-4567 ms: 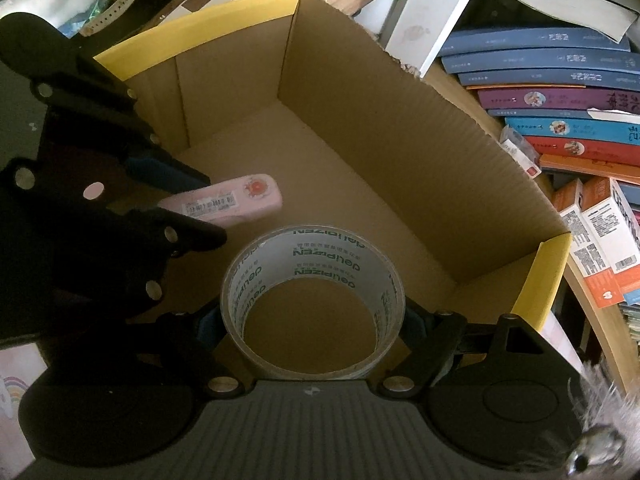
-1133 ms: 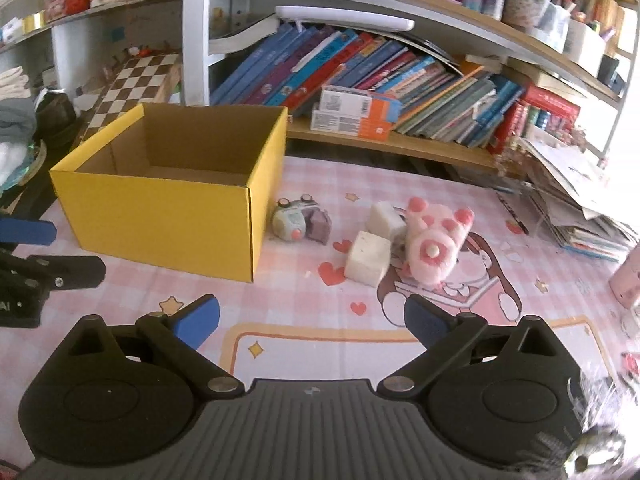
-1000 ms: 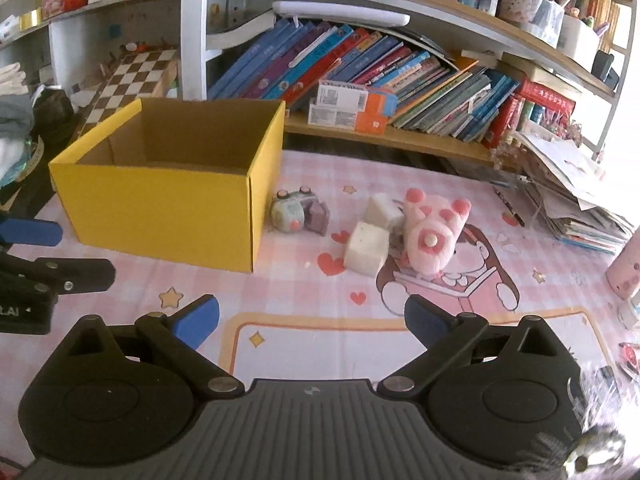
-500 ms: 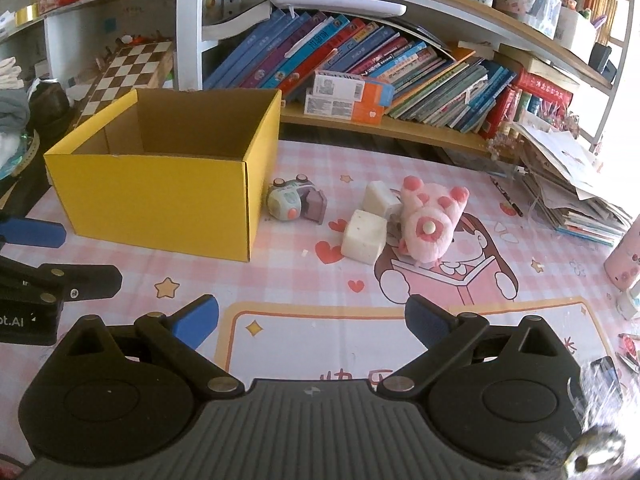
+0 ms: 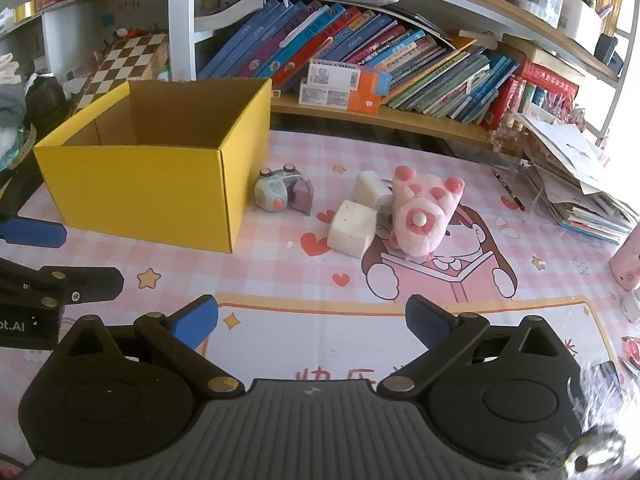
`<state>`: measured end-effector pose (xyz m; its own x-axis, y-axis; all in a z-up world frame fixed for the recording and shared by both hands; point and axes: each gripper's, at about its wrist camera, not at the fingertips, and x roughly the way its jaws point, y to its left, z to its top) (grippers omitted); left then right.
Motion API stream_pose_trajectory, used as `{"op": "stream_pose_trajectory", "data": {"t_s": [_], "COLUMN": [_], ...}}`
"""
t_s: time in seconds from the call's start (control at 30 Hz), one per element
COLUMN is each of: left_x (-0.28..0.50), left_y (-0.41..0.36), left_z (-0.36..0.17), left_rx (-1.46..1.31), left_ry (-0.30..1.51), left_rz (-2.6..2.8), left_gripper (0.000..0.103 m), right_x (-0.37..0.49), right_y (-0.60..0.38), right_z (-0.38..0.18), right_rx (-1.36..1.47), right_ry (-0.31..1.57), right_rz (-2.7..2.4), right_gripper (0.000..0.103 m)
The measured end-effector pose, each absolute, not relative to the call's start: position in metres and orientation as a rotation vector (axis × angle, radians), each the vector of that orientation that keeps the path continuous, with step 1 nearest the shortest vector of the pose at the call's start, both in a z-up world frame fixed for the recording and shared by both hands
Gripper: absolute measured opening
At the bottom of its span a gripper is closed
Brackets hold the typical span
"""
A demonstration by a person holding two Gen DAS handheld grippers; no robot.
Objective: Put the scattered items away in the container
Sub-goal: 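Withdraw both tools from the box and move toward the plush pig and foam blocks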
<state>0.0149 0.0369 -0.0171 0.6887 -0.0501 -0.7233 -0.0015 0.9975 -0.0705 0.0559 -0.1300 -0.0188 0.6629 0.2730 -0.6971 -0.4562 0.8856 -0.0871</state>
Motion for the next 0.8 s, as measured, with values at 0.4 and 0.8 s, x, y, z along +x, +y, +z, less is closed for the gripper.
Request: {"op": "stream_pose_trajectory", "data": {"t_s": [0.4, 0.8], "left_x": [0.034, 0.050], "left_y": [0.002, -0.034], "left_z": [-0.021, -0.025], "left_rx": [-0.076, -0.081], "left_ry": [0.833, 0.846], "left_rz": [0.014, 0.089], "left_gripper": [0.078, 0.078], "right_x": [0.082, 0.108], "right_y": [-0.160, -0.200], "right_z": [-0.023, -0.031], "right_rx": [-0.286, -0.267], "right_ry": [0.751, 0.753], "right_rz": [0.467, 0.510], "right_gripper": [0.101, 0.101]}}
